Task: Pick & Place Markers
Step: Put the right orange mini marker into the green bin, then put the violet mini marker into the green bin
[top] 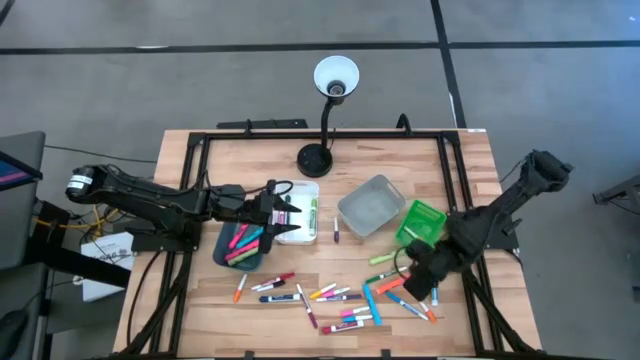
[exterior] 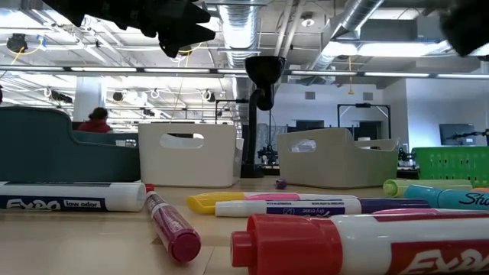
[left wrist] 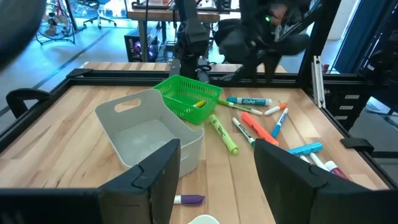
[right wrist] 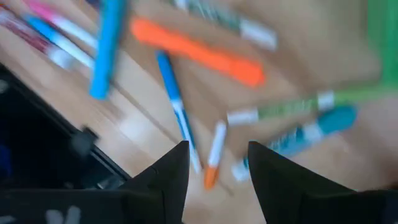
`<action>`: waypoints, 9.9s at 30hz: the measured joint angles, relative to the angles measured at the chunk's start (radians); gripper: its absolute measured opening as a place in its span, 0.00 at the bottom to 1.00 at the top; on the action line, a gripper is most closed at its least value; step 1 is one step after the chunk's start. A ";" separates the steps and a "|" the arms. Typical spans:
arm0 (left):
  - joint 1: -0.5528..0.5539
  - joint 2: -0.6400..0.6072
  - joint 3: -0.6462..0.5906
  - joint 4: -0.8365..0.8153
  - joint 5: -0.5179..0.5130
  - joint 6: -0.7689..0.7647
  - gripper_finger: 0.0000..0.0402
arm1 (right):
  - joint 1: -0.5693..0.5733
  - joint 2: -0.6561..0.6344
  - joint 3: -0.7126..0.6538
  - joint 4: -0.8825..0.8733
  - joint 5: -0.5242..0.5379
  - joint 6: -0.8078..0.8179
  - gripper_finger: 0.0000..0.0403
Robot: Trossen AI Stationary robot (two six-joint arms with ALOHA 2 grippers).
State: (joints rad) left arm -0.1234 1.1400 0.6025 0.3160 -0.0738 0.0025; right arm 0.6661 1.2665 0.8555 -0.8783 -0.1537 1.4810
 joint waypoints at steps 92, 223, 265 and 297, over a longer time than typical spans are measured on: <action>0.000 0.000 0.000 -0.001 0.000 0.015 0.50 | 0.056 0.368 -0.007 0.243 -0.096 -0.102 0.06; -0.001 0.002 -0.004 -0.035 0.003 0.019 0.50 | -0.570 0.895 0.779 -0.139 0.287 -0.761 0.29; 0.001 -0.005 0.002 -0.022 0.040 0.014 0.50 | -0.573 0.900 0.791 -0.107 0.368 -0.605 0.29; -0.023 0.000 0.000 -0.170 -0.137 0.151 0.53 | -0.580 0.912 0.760 -0.022 0.340 -0.748 0.22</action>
State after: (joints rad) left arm -0.1467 1.1404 0.6029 0.1460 -0.2104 0.1531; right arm 0.0861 2.1784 1.6157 -0.9008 0.1861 0.7330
